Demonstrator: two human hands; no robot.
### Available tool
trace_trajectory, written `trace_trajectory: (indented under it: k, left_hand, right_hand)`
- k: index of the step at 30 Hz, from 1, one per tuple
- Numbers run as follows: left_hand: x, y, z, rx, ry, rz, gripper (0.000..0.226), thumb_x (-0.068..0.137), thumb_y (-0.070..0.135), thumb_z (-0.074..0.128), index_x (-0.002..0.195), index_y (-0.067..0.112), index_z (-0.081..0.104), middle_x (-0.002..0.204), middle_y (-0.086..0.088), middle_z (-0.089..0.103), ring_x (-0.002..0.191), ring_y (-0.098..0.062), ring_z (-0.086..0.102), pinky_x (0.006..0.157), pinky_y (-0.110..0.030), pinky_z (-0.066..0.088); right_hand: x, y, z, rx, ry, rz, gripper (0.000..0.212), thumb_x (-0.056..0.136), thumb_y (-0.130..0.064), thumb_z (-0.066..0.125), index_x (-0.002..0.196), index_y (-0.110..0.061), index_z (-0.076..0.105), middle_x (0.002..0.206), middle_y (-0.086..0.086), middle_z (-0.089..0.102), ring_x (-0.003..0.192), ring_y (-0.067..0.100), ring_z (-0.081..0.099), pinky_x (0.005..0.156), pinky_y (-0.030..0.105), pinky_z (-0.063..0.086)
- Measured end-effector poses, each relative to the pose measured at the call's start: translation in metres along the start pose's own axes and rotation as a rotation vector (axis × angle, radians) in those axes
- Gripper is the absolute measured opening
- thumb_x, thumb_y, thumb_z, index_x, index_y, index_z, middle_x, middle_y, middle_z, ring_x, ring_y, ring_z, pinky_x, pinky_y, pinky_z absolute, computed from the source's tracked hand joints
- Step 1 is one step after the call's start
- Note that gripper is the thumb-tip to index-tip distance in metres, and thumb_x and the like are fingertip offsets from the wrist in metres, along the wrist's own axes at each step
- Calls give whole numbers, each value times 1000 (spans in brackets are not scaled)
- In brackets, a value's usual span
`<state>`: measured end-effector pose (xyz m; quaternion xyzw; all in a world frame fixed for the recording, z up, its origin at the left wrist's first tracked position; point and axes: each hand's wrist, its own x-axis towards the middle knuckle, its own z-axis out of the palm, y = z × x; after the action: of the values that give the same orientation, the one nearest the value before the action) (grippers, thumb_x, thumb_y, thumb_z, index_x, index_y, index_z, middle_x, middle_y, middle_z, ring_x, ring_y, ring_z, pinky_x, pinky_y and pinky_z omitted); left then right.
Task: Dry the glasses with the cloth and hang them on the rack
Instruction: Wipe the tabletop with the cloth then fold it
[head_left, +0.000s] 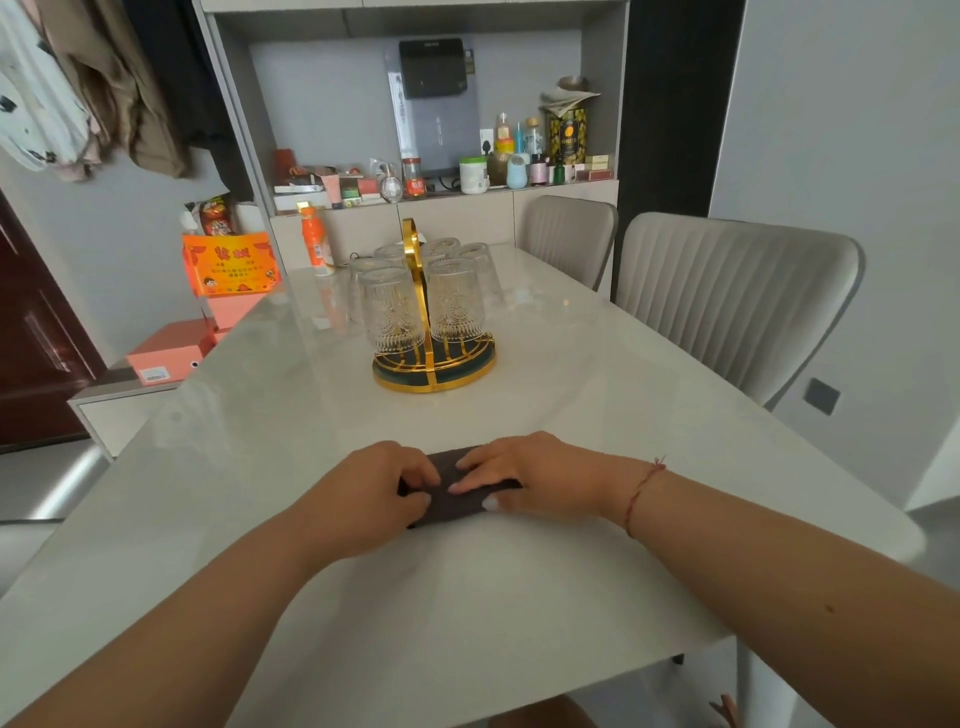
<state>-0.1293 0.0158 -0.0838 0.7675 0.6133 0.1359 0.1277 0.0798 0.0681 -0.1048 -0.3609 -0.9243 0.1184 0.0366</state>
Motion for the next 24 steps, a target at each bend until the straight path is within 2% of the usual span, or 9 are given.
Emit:
trace_trajectory:
  k: [2,5,8,10,15,17,19,21,24]
  left_hand:
    - [4,1,5,-13,57,6,24,93,24,63,116,29,64,108,8,54,87,-5,55,70,-12,38]
    - [10,4,11,-53,126,9,31,94,32,61,125,29,58,115,9,51,96,-5,56,79,-16,43]
    - [18,7,17,-41,98,24,32,95,36,58,126,29,58,118,8,54,103,-5,55,87,-19,45]
    - [24,10,20,-21,77,33,33,96,38,56,127,30,57,120,8,55,107,-6,53,90,-19,43]
    - [42,11,25,11,52,79,37,97,45,49,130,29,56,134,9,54,123,-8,47,102,-21,37]
    - [49,11,27,42,2,95,44,98,48,43,137,28,50,143,8,48,131,-9,41,108,-23,32]
    - [58,10,31,98,-75,100,57,98,54,34,148,26,36,157,6,33,145,-11,25,118,-29,17]
    - [67,9,35,145,-139,78,78,90,68,16,155,25,19,165,4,13,152,-11,4,122,-35,0]
    - [77,6,41,161,-158,33,113,63,84,-11,157,23,6,166,3,-3,152,-13,-8,121,-39,-6]
  right_hand:
    - [3,11,3,-92,37,110,42,100,-33,42,141,-39,41,155,-11,32,142,9,27,110,39,30]
    - [3,42,1,-202,123,419,44,102,-37,34,146,-38,33,156,-8,28,142,15,27,106,40,29]
    - [-1,73,-4,-215,133,701,50,101,-43,24,149,-32,25,155,0,27,140,24,24,106,46,24]
    - [4,83,-8,-185,123,823,56,98,-47,19,151,-28,21,156,5,23,140,27,20,108,47,20]
    - [42,93,-16,-84,118,959,68,94,-55,13,152,-20,16,157,9,18,144,29,10,113,47,13]
    - [57,94,-16,-87,119,1009,70,94,-55,13,153,-17,14,156,10,19,144,30,11,113,48,13]
    - [68,93,-12,-121,120,1029,71,94,-55,13,153,-14,13,155,11,21,142,31,13,111,49,15]
    - [71,93,-8,-132,149,1028,71,94,-54,14,152,-12,15,154,11,23,141,31,15,110,51,15]
    - [70,96,-4,-132,190,1009,72,94,-54,15,152,-11,15,155,11,23,140,31,16,109,52,14]
